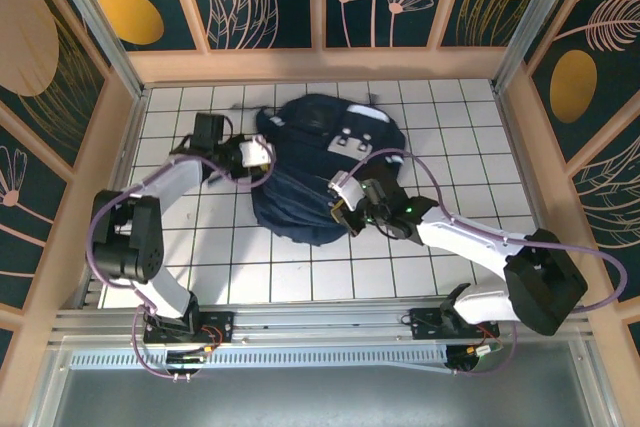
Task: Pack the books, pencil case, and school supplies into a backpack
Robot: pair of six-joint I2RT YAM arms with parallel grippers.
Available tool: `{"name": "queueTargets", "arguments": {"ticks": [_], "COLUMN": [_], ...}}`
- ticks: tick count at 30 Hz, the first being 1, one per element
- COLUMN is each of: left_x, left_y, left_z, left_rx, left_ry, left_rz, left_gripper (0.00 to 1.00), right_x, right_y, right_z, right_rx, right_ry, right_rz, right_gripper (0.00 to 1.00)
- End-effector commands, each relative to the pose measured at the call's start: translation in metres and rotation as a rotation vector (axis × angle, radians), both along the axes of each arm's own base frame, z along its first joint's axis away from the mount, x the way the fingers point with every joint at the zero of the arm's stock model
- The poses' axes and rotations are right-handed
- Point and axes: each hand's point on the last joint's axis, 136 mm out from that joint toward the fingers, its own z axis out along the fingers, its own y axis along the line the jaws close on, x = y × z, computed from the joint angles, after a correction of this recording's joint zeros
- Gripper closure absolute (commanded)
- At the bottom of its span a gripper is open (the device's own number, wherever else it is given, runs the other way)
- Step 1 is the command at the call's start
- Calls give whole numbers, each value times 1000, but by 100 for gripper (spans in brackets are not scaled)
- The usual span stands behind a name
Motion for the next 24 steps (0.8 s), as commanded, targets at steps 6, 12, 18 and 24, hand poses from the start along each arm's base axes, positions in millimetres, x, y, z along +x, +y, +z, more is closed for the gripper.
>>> {"name": "queueTargets", "arguments": {"ticks": [6,12,18,24], "left_x": [-92,-117,-96,-91], "left_y": [-38,-74,-91,-103], "left_z": [9,11,17,3], "left_rx": [26,-12,-18,36], "left_ry": [-8,-46,-86,-79], "left_rz": [-225,-287,-291,-329], "left_gripper": [36,36,36,36], "right_x": [17,9,-1,-6], "right_y": [28,29,33,34], "right_z": [13,14,30,31], "right_rx": [59,65,145,148], "right_ry": [-44,-38,-56,-52], "right_rz": [80,151,184,198], "right_gripper": [100,100,100,100]}}
